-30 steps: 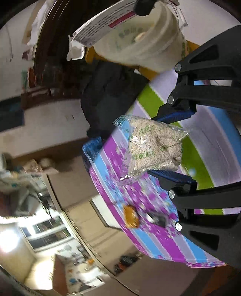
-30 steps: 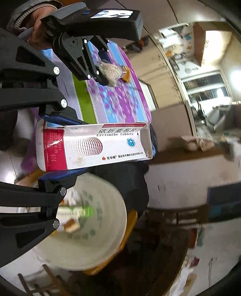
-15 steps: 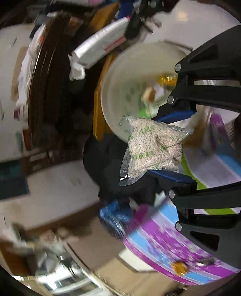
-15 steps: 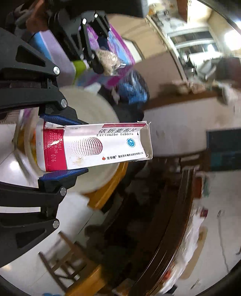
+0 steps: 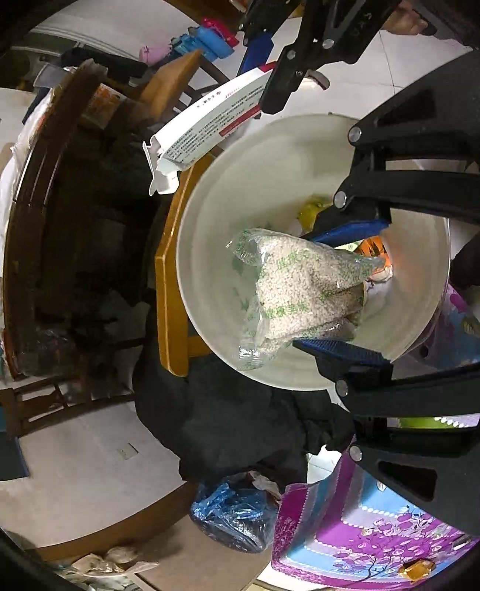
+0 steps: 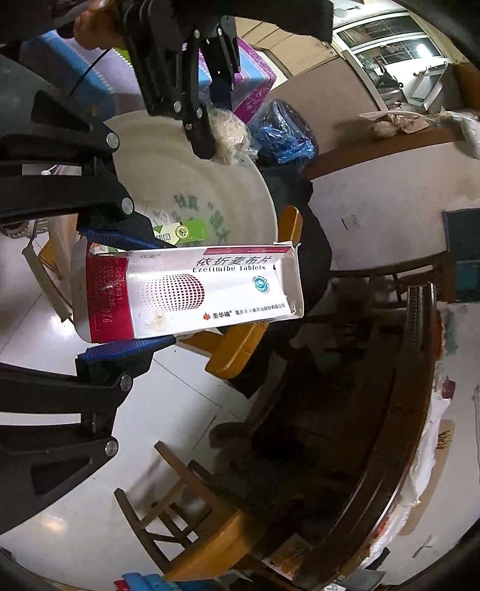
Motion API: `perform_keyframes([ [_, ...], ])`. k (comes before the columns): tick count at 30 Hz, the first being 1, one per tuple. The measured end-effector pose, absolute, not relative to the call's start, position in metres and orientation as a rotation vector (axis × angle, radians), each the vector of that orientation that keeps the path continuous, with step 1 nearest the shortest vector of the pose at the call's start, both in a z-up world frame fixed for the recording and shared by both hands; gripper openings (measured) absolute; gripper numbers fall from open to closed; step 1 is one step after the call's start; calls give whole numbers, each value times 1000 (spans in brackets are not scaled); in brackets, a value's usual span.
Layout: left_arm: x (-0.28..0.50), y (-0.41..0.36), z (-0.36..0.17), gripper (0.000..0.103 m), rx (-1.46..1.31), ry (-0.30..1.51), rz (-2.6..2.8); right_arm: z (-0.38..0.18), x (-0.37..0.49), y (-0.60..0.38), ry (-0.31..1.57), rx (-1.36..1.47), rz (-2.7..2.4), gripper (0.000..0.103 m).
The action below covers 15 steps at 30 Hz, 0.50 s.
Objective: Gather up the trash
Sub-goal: 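Open both tools to drop the grain bag and medicine box into the bucket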
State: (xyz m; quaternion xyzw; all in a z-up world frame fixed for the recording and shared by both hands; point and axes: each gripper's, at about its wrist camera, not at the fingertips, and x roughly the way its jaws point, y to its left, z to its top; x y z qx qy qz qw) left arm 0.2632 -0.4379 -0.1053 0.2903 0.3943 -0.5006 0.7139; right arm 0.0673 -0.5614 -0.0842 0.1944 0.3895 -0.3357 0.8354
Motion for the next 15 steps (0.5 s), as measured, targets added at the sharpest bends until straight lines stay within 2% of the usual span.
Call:
perform_keyframes([
  [15,270,-434,-106,45,648,878,-1084,-100,95,-541,840,433,-661,44],
])
